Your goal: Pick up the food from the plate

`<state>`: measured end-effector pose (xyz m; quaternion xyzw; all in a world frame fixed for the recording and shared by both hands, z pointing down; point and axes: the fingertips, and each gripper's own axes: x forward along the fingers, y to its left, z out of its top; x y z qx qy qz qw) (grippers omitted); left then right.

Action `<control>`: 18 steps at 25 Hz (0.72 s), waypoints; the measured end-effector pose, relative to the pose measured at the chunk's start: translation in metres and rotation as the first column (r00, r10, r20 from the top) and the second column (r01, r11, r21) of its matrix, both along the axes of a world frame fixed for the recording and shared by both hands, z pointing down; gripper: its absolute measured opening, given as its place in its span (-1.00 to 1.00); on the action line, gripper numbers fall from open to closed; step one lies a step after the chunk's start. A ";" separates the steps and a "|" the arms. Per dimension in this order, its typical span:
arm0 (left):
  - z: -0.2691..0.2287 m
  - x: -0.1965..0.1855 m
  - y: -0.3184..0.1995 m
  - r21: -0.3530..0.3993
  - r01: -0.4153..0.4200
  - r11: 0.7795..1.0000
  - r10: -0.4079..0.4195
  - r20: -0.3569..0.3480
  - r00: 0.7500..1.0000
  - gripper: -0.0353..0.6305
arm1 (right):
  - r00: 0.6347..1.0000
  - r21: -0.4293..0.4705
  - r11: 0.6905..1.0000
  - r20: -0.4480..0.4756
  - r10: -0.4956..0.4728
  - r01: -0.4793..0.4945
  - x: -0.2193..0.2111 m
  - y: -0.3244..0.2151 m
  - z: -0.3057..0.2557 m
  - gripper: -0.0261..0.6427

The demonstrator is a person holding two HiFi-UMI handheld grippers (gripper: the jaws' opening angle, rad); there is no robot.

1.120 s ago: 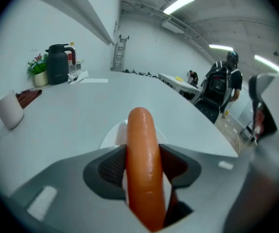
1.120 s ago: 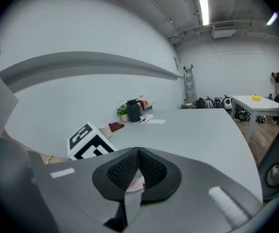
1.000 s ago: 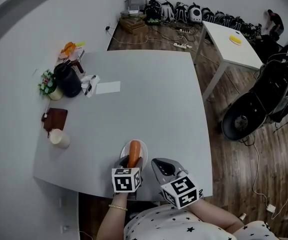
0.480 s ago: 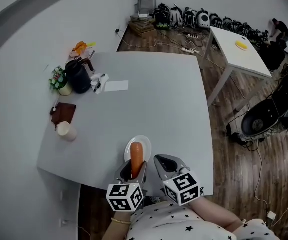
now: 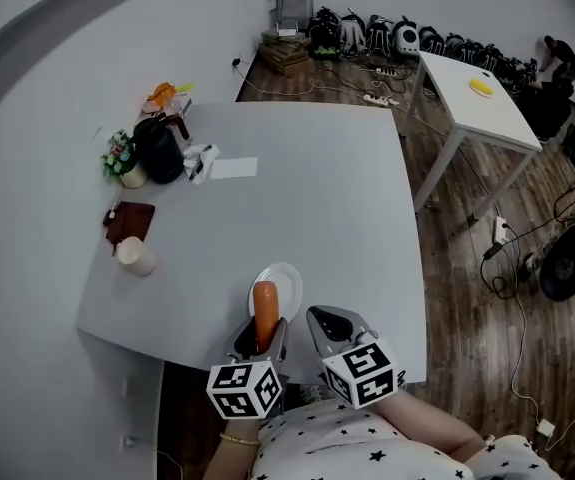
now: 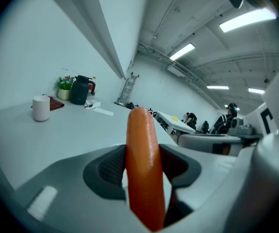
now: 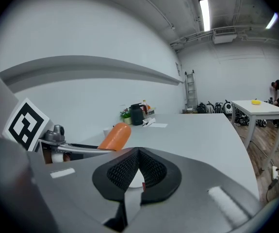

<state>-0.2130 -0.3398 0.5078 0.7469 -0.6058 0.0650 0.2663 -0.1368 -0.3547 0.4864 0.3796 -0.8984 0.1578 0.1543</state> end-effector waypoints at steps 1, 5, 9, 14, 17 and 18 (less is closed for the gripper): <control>0.000 -0.001 0.001 0.001 0.001 1.000 -0.001 0.000 1.000 -0.26 | 1.000 0.001 1.000 -0.002 0.002 -0.002 0.000 0.001 0.000 -0.93; -0.001 -0.002 0.002 0.003 0.006 1.000 -0.006 -0.003 1.000 -0.26 | 1.000 0.001 1.000 -0.006 0.012 -0.012 0.002 0.002 0.000 -0.93; -0.002 -0.001 0.003 0.007 0.007 1.000 -0.007 -0.003 1.000 -0.26 | 1.000 0.005 1.000 -0.009 0.014 -0.014 0.003 0.003 -0.001 -0.93; -0.002 0.000 0.004 0.008 0.005 1.000 -0.005 -0.004 1.000 -0.26 | 1.000 0.011 1.000 -0.009 0.017 -0.017 0.003 0.004 -0.002 -0.93; -0.003 0.000 0.004 0.011 0.006 1.000 -0.006 -0.002 1.000 -0.26 | 1.000 0.015 1.000 -0.011 0.016 -0.015 0.004 0.005 -0.003 -0.93; -0.003 0.001 0.005 0.011 0.006 1.000 -0.006 0.001 1.000 -0.26 | 1.000 0.015 1.000 -0.012 0.015 -0.014 0.004 0.006 -0.003 -0.93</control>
